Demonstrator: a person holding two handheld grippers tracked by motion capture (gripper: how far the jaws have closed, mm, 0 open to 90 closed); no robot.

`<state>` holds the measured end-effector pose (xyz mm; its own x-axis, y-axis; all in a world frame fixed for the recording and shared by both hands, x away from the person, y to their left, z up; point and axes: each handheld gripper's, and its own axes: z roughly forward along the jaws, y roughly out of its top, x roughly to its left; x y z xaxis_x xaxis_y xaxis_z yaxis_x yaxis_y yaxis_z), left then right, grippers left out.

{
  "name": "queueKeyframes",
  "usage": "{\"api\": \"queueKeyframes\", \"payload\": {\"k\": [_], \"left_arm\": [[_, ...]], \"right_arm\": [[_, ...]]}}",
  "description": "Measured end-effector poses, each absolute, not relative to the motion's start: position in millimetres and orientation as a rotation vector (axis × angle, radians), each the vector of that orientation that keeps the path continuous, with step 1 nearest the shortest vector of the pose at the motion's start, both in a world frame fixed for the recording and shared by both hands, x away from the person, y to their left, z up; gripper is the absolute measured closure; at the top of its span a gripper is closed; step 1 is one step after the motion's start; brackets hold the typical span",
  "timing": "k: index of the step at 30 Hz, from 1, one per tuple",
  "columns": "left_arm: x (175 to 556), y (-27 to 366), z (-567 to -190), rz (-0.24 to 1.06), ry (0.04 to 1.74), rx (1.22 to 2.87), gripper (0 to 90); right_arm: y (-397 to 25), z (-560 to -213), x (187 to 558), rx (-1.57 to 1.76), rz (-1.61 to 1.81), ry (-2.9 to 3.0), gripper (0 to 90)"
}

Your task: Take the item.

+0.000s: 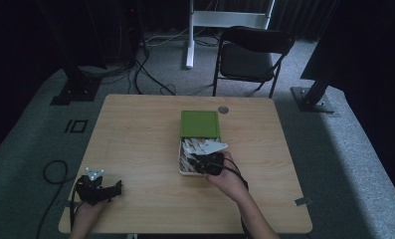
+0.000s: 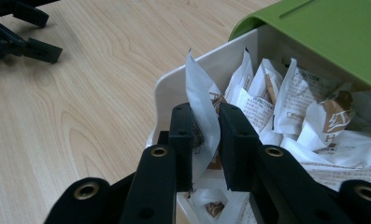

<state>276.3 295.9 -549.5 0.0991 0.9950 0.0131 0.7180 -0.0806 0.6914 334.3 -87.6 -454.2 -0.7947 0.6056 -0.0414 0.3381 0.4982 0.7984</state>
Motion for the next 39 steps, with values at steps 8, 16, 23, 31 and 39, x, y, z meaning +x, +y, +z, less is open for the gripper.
{"api": "queueKeyframes", "payload": {"k": [8, 16, 23, 31, 39], "left_arm": [[276.3, 295.8, -549.5, 0.684, 1.673, 1.855, 0.7], [276.3, 295.8, -549.5, 0.684, 1.673, 1.855, 0.7], [276.3, 295.8, -549.4, 0.684, 1.673, 1.855, 0.7], [276.3, 295.9, -549.4, 0.684, 1.673, 1.856, 0.7], [276.3, 295.8, -549.5, 0.685, 1.673, 1.855, 0.7]], "right_arm": [[-98.8, -441.9, 335.4, 0.829, 1.262, 2.400, 76.9], [-112.5, -426.4, 337.0, 0.859, 1.307, 2.353, 76.9], [-130.0, -415.6, 340.6, 0.904, 1.333, 2.284, 76.9], [-150.6, -410.3, 346.2, 0.942, 1.303, 2.234, 76.7], [-171.9, -411.4, 356.4, 1.028, 1.276, 2.138, 76.7]]}}
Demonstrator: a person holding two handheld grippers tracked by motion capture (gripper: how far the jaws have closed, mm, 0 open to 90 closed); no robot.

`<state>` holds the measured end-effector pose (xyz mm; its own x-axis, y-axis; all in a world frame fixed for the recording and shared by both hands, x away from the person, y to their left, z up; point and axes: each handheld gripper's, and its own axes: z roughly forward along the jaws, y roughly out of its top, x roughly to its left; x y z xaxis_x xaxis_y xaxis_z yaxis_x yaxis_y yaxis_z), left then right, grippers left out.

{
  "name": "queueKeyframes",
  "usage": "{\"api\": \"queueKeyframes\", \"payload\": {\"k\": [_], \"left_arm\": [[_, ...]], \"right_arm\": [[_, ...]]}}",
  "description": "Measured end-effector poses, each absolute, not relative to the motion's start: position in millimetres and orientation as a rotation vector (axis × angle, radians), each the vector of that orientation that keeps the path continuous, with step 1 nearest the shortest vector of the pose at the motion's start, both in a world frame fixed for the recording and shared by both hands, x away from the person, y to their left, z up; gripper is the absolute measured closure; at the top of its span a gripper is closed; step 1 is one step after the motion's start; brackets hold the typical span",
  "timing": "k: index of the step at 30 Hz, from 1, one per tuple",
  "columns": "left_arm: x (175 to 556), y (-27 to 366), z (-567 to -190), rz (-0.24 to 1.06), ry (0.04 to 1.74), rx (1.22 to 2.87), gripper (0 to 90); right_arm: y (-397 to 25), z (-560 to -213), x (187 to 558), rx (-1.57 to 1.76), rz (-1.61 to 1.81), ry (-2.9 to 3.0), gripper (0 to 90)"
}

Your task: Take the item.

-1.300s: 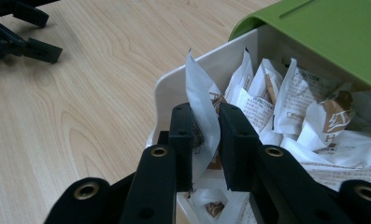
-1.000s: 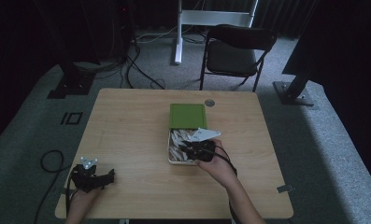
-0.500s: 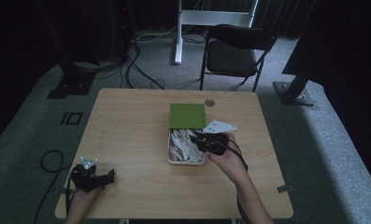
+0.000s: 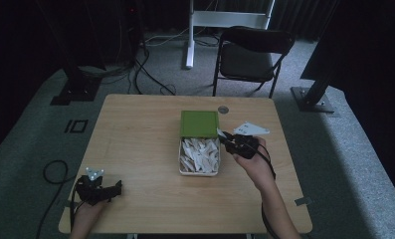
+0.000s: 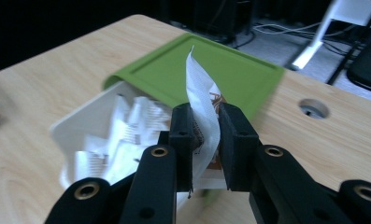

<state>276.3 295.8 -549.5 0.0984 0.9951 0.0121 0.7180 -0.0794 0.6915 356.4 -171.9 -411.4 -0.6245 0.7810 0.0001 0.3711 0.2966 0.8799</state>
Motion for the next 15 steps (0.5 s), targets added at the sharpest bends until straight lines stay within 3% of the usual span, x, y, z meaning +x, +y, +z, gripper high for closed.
{"api": "queueKeyframes", "payload": {"k": [15], "left_arm": [[276.2, 295.8, -549.4, 0.682, 1.674, 1.856, 0.7]], "right_arm": [[-189.4, -424.0, 377.5, 1.142, 1.222, 2.034, 76.5]]}}
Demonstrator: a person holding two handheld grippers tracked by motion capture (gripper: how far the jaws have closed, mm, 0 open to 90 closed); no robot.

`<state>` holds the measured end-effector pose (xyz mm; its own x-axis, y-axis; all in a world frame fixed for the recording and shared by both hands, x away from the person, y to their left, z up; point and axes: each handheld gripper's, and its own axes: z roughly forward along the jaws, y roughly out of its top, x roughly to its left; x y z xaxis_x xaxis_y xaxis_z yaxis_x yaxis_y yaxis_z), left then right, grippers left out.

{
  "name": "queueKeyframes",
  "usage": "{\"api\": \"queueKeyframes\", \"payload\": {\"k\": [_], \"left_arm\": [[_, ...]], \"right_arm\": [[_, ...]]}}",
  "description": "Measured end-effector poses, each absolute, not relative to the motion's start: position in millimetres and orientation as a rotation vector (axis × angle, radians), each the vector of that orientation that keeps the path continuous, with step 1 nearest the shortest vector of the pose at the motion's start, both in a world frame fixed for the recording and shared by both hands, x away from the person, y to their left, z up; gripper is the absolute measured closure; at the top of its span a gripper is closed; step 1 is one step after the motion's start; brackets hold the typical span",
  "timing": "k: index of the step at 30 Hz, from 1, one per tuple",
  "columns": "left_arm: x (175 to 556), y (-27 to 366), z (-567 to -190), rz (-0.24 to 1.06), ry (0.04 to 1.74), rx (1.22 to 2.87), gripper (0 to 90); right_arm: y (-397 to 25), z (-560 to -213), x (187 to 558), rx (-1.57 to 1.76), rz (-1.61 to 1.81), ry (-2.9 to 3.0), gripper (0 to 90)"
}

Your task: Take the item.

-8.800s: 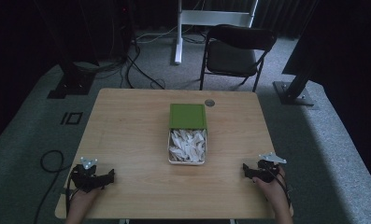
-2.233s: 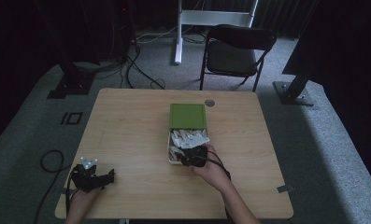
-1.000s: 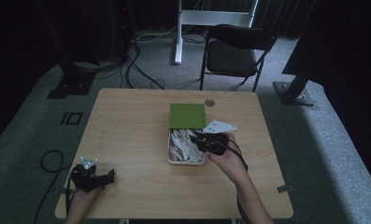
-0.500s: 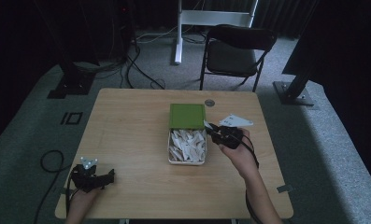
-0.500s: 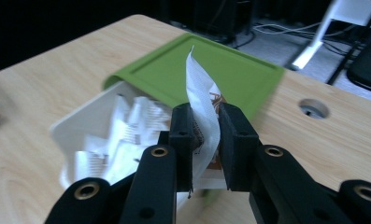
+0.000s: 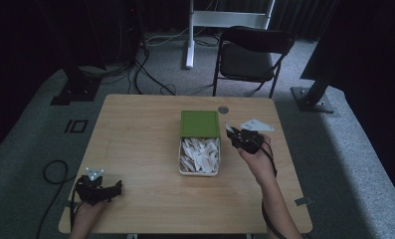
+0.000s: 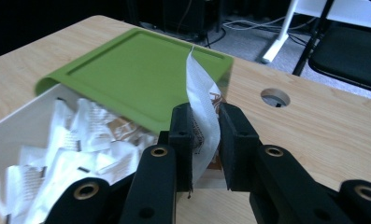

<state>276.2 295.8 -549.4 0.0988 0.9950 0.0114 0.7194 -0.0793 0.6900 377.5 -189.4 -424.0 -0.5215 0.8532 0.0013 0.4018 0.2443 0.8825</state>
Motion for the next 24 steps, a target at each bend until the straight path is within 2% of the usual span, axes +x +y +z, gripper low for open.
{"api": "queueKeyframes", "payload": {"k": [24], "left_arm": [[276.2, 295.8, -549.4, 0.682, 1.674, 1.857, 0.7]], "right_arm": [[-196.8, -459.3, 425.6, 1.305, 1.141, 1.979, 76.4]]}}
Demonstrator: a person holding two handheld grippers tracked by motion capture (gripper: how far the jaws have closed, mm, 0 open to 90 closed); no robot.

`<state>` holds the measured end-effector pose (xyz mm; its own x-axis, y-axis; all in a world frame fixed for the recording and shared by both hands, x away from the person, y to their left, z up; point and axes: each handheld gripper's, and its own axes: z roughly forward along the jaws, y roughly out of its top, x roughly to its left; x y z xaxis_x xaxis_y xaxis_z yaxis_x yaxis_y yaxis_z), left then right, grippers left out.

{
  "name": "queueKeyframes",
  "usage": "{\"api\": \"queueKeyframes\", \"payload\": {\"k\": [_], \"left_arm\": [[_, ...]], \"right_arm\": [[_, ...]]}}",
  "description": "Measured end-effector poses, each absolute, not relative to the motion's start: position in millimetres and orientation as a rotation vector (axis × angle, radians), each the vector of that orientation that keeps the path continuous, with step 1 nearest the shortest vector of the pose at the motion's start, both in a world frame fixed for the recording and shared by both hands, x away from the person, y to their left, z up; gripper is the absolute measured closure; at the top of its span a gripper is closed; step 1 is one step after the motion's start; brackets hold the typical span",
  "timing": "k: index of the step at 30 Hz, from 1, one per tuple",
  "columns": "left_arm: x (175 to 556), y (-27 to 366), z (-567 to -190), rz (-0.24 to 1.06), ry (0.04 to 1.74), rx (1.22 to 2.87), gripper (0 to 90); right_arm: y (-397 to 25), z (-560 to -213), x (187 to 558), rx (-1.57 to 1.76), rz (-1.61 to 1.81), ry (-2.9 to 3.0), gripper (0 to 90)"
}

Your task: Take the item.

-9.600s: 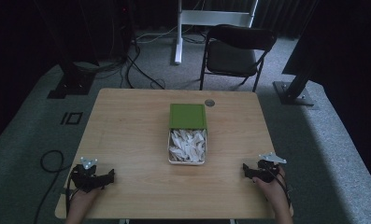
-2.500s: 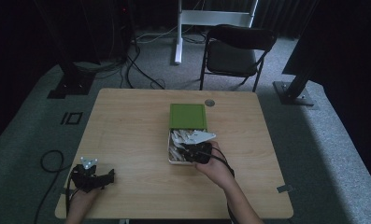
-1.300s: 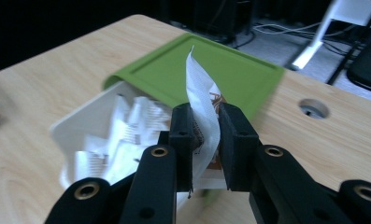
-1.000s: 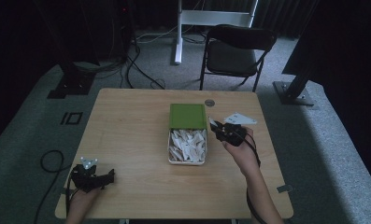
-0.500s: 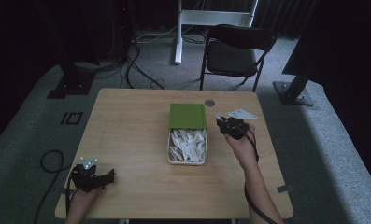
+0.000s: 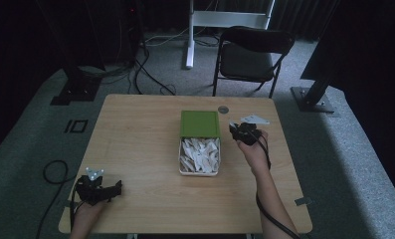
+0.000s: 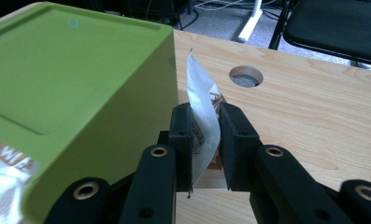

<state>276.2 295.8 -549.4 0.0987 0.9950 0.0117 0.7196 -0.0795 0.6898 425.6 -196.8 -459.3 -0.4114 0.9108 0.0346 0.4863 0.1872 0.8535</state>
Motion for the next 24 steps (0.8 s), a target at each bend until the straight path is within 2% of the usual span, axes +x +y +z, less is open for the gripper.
{"api": "queueKeyframes", "payload": {"k": [24], "left_arm": [[276.2, 295.8, -549.4, 0.683, 1.673, 1.856, 0.7]], "right_arm": [[-206.9, -504.9, 470.7, 1.482, 0.999, 1.963, 76.0]]}}
